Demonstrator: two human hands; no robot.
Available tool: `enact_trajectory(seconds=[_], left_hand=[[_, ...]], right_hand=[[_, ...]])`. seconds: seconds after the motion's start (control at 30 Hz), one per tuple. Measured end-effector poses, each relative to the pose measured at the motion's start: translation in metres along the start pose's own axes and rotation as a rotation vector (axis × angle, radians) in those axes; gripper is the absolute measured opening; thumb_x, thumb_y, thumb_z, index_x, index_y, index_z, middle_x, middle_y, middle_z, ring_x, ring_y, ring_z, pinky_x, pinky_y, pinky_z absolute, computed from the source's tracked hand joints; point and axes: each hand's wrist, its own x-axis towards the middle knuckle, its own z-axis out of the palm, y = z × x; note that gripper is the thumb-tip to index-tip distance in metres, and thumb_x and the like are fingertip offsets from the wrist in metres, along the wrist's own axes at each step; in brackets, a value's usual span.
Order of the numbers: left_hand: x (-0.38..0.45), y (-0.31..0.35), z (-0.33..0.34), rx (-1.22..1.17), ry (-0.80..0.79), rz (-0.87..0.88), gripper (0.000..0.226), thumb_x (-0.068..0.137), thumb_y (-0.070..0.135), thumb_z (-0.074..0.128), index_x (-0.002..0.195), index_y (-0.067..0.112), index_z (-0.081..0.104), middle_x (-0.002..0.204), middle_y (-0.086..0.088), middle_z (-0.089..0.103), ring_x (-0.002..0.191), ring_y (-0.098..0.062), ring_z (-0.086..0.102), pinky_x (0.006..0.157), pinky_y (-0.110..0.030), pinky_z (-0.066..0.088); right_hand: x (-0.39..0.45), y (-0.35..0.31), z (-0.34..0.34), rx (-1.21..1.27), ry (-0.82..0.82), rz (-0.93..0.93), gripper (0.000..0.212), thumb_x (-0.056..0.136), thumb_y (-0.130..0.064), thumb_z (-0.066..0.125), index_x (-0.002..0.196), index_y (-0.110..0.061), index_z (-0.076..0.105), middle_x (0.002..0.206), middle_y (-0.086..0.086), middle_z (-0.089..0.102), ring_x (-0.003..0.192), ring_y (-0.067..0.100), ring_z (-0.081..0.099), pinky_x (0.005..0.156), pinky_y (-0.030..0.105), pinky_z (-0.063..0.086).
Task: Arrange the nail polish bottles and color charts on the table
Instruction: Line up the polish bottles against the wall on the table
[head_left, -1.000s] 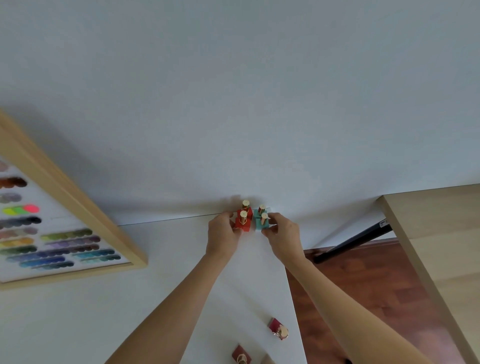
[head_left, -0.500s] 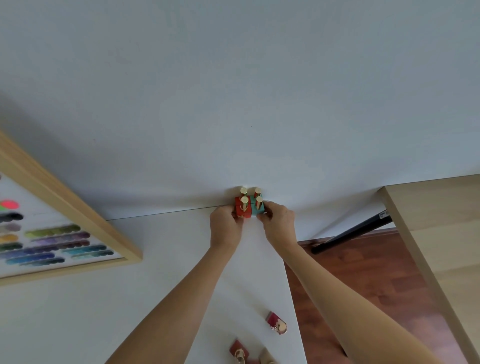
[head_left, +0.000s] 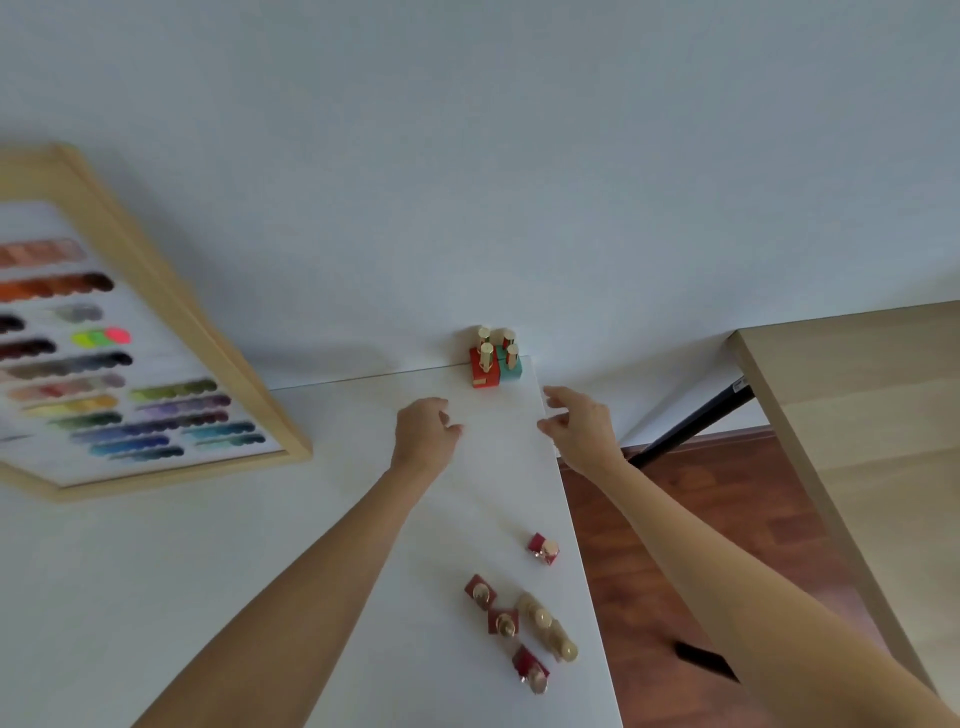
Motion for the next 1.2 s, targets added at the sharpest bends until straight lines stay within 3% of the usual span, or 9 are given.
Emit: enact_trajectory(seconds=[0.07, 0.17, 0.27, 0.43, 0.5, 0.6, 0.73, 0.97, 1.2], left_hand=[[-0.029, -0.013, -0.008, 0.001, -0.047, 0.030, 0.043, 0.082, 0.011, 0.070, 0.124, 0.002, 0.059, 0.105, -0.013, 0.067, 0.094, -0.020, 0.062, 0.088, -0.021, 0.043], [-0.075, -0.033, -0.017, 0.003, -0.092, 0.085, 0.037, 0.081, 0.009, 0.070, 0.118, 0.005, 0.064, 0.103, -0.012, 0.068, 0.086, -0.016, 0.063, 0.086, -0.019, 0.045], [-0.121, -0.051, -0.021, -0.009, -0.110, 0.116, 0.031, 0.082, 0.006, 0.068, 0.113, 0.006, 0.065, 0.102, -0.011, 0.068, 0.081, -0.013, 0.062, 0.082, -0.019, 0.047], [-0.174, -0.064, -0.020, -0.020, -0.136, 0.208, 0.035, 0.083, 0.004, 0.065, 0.118, 0.011, 0.063, 0.106, -0.008, 0.064, 0.086, -0.013, 0.062, 0.081, -0.018, 0.047], [-0.184, -0.060, -0.022, 0.000, -0.156, 0.280, 0.043, 0.084, 0.007, 0.067, 0.125, 0.018, 0.058, 0.109, -0.003, 0.060, 0.090, -0.011, 0.060, 0.081, -0.019, 0.048], [-0.187, -0.046, -0.026, 0.039, -0.193, 0.374, 0.051, 0.084, 0.008, 0.066, 0.131, 0.024, 0.054, 0.112, 0.002, 0.056, 0.093, -0.009, 0.059, 0.080, -0.015, 0.045], [-0.183, -0.026, -0.026, 0.141, -0.249, 0.439, 0.038, 0.085, 0.006, 0.065, 0.122, 0.018, 0.062, 0.110, -0.003, 0.063, 0.093, -0.016, 0.062, 0.082, -0.021, 0.049], [-0.189, -0.027, -0.028, 0.287, -0.231, 0.436, 0.015, 0.085, 0.008, 0.064, 0.100, 0.009, 0.068, 0.099, -0.010, 0.068, 0.091, -0.024, 0.063, 0.081, -0.030, 0.049], [-0.210, -0.045, -0.030, 0.238, -0.269, 0.392, 0.007, 0.084, 0.006, 0.064, 0.090, 0.010, 0.066, 0.090, -0.007, 0.069, 0.076, -0.017, 0.058, 0.069, -0.021, 0.045]], right_hand=[[-0.029, 0.009, -0.007, 0.005, -0.026, 0.003, 0.042, 0.086, -0.005, 0.064, 0.127, -0.012, 0.056, 0.115, 0.009, 0.065, 0.071, 0.005, 0.060, 0.069, 0.010, 0.047], [-0.074, 0.021, -0.017, 0.012, -0.038, 0.019, 0.035, 0.084, -0.007, 0.066, 0.118, -0.012, 0.062, 0.108, 0.005, 0.069, 0.082, 0.010, 0.065, 0.083, 0.022, 0.049], [-0.120, 0.032, -0.024, 0.043, -0.010, 0.056, 0.026, 0.083, -0.007, 0.067, 0.108, -0.013, 0.067, 0.098, 0.000, 0.072, 0.086, 0.007, 0.064, 0.090, 0.023, 0.049], [-0.188, 0.039, -0.026, 0.017, -0.040, 0.054, 0.018, 0.085, -0.007, 0.063, 0.086, -0.024, 0.068, 0.079, -0.015, 0.070, 0.073, 0.000, 0.064, 0.072, 0.016, 0.054], [-0.208, 0.036, -0.026, 0.040, -0.109, 0.022, 0.020, 0.083, -0.008, 0.064, 0.086, -0.027, 0.067, 0.082, -0.015, 0.070, 0.075, 0.000, 0.065, 0.069, 0.011, 0.053], [-0.230, 0.028, -0.021, 0.079, -0.205, -0.050, 0.021, 0.078, -0.020, 0.067, 0.093, -0.033, 0.065, 0.093, -0.015, 0.067, 0.078, 0.002, 0.065, 0.072, 0.018, 0.055], [-0.241, 0.020, -0.006, -0.020, -0.147, -0.102, 0.020, 0.079, -0.037, 0.070, 0.098, -0.031, 0.065, 0.096, -0.012, 0.061, 0.076, 0.002, 0.062, 0.064, 0.016, 0.049], [-0.245, 0.021, 0.001, -0.133, 0.024, -0.126, 0.012, 0.083, -0.013, 0.069, 0.095, -0.011, 0.069, 0.086, 0.003, 0.065, 0.072, 0.012, 0.058, 0.063, 0.014, 0.044], [-0.233, 0.021, -0.006, -0.167, 0.106, -0.132, 0.010, 0.085, 0.000, 0.062, 0.092, -0.004, 0.069, 0.087, 0.010, 0.066, 0.076, 0.022, 0.062, 0.069, 0.028, 0.052]])
